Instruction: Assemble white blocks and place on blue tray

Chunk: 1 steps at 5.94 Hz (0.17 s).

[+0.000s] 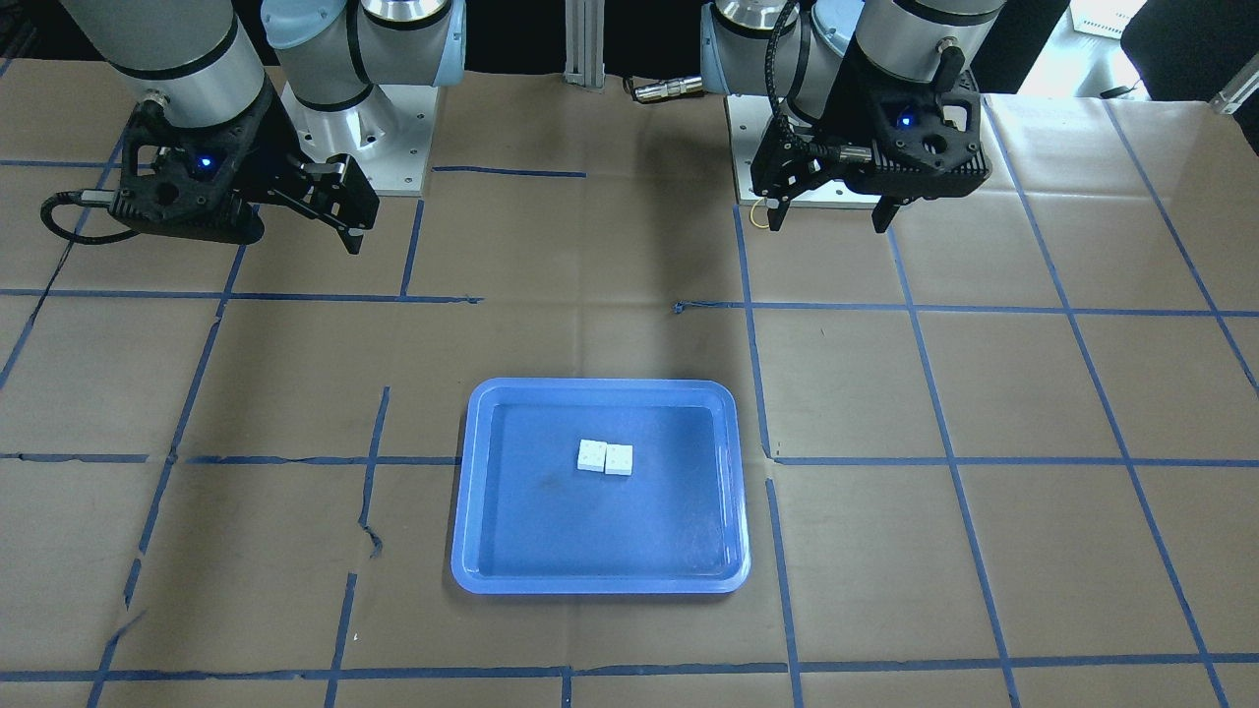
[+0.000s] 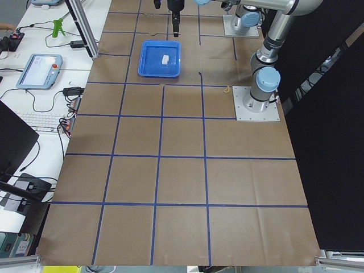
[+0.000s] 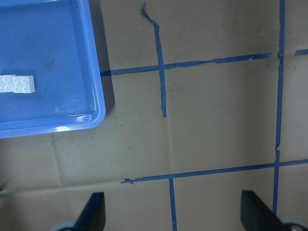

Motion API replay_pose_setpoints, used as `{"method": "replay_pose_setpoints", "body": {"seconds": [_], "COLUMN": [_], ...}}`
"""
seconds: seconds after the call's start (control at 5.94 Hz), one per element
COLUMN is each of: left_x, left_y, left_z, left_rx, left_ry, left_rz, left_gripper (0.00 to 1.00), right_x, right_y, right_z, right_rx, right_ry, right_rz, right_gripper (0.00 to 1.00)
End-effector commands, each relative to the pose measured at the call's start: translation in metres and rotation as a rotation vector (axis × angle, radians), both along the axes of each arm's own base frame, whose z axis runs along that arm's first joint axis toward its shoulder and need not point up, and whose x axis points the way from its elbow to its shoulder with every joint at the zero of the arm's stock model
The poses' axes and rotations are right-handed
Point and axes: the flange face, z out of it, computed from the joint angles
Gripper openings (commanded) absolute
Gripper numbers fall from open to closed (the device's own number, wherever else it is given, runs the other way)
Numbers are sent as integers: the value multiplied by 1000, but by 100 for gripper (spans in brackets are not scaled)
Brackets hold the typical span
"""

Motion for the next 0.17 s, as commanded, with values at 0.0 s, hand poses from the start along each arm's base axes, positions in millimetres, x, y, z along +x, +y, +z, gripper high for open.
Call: {"method": "replay_pose_setpoints", "body": {"seconds": [0.0], "left_x": [0], "left_y": [0], "left_z": [0], "left_rx": [0], "left_ry": [0], "left_rz": [0], "left_gripper": [100], "right_x": [0], "right_y": [0], "right_z": [0], "right_rx": [1], "right_ry": [1], "right_rz": [0], "right_gripper": [100]}}
